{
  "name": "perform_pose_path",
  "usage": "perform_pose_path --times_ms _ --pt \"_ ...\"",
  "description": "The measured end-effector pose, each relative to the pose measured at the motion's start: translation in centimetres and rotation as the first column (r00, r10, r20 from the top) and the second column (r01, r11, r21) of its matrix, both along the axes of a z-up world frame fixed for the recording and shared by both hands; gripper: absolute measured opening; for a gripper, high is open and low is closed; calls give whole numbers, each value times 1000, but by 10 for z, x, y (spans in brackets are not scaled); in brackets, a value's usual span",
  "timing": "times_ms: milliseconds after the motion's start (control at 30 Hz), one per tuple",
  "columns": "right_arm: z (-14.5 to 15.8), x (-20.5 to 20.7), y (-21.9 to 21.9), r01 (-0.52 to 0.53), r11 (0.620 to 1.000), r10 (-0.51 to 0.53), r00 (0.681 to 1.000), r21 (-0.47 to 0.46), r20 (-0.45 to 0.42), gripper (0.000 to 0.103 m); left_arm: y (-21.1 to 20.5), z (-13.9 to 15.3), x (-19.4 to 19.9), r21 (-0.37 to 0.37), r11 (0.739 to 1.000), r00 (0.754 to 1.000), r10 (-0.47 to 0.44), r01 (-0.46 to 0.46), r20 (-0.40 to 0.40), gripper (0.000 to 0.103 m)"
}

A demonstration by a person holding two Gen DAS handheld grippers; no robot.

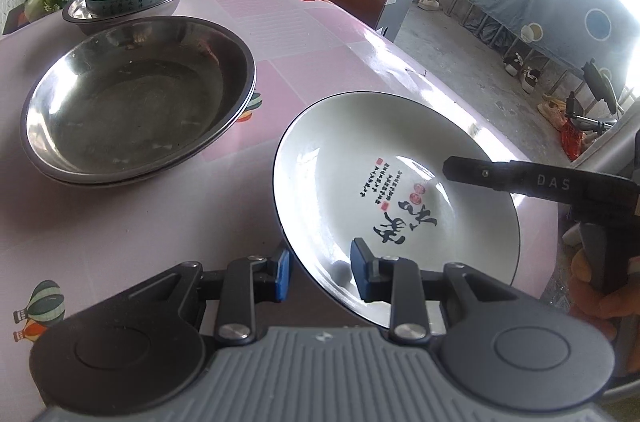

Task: Organize plates and bowls
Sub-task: 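Close the left tool on the white printed plate rim while the right tool grips its opposite rim, then lift the white plate with both tools toward the stacked steel plates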

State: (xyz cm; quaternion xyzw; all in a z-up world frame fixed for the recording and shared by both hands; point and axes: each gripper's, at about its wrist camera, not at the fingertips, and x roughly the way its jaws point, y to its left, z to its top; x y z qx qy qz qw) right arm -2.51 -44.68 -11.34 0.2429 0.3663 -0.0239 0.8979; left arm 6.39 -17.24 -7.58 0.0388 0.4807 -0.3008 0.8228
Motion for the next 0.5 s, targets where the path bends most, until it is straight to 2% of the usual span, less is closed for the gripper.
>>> perform_pose_path --times_ms 167,333,500 --pt "3 -28 28 -12 1000 12 1000 4 -18 30 33 2 -21 -9 1000 999 -13 13 -36 32" --pt "6 -41 69 -56 998 56 998 5 -30 30 75 4 -40 -8 1000 999 29 -29 -38 33" --pt "8 -36 108 -122 993 122 992 4 -33 30 115 5 -53 -10 994 994 104 -105 -24 34"
